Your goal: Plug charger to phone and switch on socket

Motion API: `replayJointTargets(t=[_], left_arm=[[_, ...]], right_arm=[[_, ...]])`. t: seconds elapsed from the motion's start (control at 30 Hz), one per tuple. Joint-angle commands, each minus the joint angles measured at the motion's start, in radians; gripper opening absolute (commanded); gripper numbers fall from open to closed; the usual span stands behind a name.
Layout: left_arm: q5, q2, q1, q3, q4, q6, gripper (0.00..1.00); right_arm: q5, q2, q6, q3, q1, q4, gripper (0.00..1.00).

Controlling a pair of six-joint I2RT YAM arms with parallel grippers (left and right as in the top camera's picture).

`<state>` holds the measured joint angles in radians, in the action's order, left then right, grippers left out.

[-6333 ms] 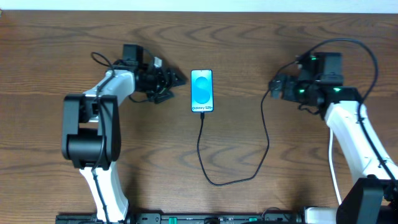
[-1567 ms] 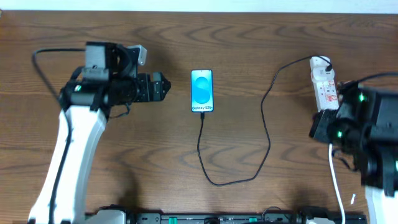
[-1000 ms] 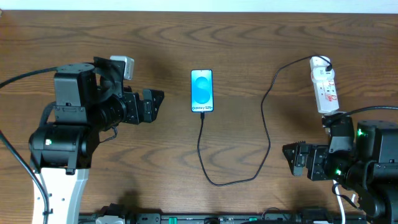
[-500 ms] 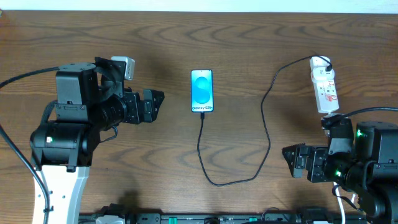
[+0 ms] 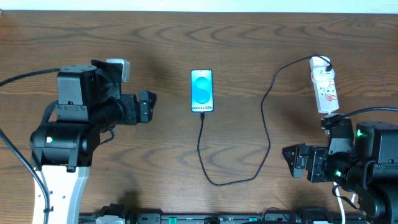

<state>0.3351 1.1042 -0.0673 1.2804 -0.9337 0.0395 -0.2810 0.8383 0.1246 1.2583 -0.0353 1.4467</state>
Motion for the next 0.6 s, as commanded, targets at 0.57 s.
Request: replayJointTargets(t=[0.57], left_arm=[[-0.172,-0.623,0.174,-0.259,-0.048,-0.021,0.94]], right_arm=[[-0.002,-0.001,-0.010,0.005,-0.006,0.001,0.99]])
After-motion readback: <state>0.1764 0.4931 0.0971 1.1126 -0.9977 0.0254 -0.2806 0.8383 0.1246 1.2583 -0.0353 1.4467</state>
